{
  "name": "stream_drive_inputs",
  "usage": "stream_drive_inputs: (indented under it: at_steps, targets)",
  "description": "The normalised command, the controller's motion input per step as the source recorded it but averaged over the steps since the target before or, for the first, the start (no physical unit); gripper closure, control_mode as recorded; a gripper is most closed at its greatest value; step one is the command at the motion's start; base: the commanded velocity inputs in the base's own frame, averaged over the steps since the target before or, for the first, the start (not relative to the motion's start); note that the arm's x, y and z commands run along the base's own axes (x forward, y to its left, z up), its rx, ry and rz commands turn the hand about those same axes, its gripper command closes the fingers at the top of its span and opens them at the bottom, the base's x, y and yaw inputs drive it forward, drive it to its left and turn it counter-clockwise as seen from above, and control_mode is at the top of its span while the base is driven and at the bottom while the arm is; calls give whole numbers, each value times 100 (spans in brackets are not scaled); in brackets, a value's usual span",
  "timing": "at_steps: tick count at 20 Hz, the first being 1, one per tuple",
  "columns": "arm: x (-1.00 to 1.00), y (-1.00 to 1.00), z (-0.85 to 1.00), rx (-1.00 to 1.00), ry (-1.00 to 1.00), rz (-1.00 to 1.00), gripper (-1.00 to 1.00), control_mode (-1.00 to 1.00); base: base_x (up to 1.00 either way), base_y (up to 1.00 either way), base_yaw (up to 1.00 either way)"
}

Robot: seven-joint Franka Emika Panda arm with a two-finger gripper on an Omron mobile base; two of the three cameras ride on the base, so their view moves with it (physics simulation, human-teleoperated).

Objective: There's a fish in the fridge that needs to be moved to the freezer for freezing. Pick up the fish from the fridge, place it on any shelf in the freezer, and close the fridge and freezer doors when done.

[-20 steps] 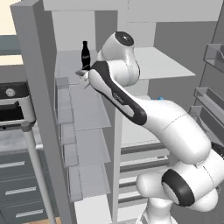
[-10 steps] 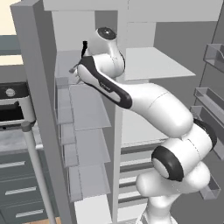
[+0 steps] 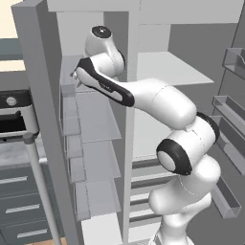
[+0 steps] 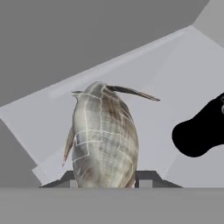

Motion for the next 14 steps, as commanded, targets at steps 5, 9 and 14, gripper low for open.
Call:
stream_drive_inputs:
  at_steps: [5, 9, 14]
  targets:
    - [33, 0, -7, 0, 0, 0, 100, -100, 0, 0, 0]
    - [16, 1, -22, 0, 1, 0, 100, -100, 0, 0, 0]
    - [27, 17, -39, 0, 4, -1, 100, -100, 0, 0, 0]
